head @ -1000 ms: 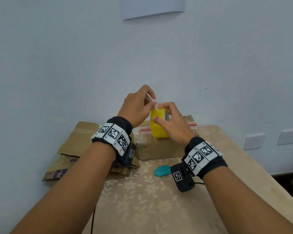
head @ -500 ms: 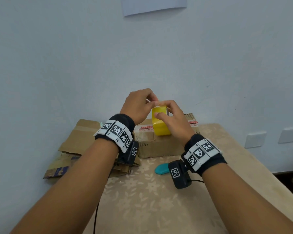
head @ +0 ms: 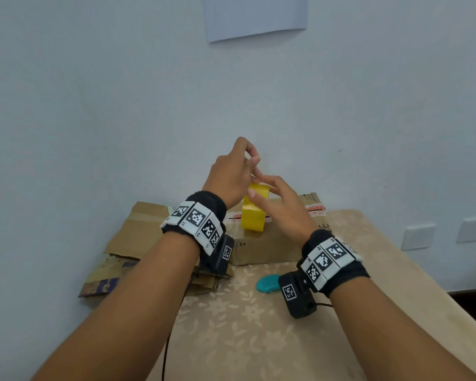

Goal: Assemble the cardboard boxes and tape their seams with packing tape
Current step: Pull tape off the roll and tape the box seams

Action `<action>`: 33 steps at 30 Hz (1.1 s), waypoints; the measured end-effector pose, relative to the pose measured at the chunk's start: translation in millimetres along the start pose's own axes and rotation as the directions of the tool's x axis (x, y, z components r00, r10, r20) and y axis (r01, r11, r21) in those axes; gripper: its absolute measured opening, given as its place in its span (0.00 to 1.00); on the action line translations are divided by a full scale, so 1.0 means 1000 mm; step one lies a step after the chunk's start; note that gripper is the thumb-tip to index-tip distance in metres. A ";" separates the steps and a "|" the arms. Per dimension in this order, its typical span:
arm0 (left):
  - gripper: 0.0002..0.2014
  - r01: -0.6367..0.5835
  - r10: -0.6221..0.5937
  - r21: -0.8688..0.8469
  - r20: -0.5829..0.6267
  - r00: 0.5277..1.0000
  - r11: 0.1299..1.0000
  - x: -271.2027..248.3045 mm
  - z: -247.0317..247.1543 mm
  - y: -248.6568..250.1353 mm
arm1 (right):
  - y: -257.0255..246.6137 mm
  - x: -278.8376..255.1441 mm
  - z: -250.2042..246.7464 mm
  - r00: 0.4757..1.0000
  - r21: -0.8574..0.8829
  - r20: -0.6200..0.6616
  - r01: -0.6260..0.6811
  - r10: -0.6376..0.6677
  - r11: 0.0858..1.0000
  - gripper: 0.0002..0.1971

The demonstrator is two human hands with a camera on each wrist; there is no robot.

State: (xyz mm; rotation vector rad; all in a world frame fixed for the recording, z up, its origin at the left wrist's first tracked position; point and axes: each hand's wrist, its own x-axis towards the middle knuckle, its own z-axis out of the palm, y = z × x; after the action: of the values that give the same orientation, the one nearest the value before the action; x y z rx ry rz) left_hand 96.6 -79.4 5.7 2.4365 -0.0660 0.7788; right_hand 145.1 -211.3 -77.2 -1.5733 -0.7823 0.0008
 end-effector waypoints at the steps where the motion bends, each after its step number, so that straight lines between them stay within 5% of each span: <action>1: 0.03 0.005 -0.005 -0.003 -0.006 1.000 1.000 0.001 0.000 0.000 | 0.001 0.000 -0.001 1.000 -0.028 0.001 0.015 -0.015 0.999 0.28; 6: 0.04 -0.025 0.026 0.027 -0.036 0.999 0.999 0.005 -0.001 0.004 | 0.008 0.001 -0.006 0.997 -0.064 -0.009 0.077 -0.077 0.995 0.38; 11: 0.04 -0.054 0.058 0.058 -0.061 0.996 0.997 0.005 -0.001 0.010 | 0.007 0.001 -0.007 1.000 -0.084 -0.004 0.018 -0.018 0.996 0.29; 19: 0.03 -0.053 0.040 -0.090 -0.146 0.989 0.994 0.001 -0.003 0.013 | 0.002 0.006 -0.003 0.998 -0.152 0.012 -0.060 0.063 0.987 0.28; 25: 0.07 -0.099 0.099 -0.012 -0.043 0.994 0.995 0.005 -0.007 0.012 | -0.007 0.004 -0.001 0.996 -0.052 -0.047 0.072 -0.075 0.996 0.34; 33: 0.15 -0.123 0.124 0.053 -0.016 0.992 0.991 0.005 -0.005 0.011 | -0.006 0.004 -0.001 0.998 0.017 -0.053 0.041 -0.040 0.999 0.30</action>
State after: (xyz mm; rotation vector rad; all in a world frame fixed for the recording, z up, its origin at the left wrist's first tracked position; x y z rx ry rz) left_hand 95.7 -85.4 16.8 2.4921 -0.1932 0.8676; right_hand 146.2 -210.5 -69.9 -1.5343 -0.7711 -0.0631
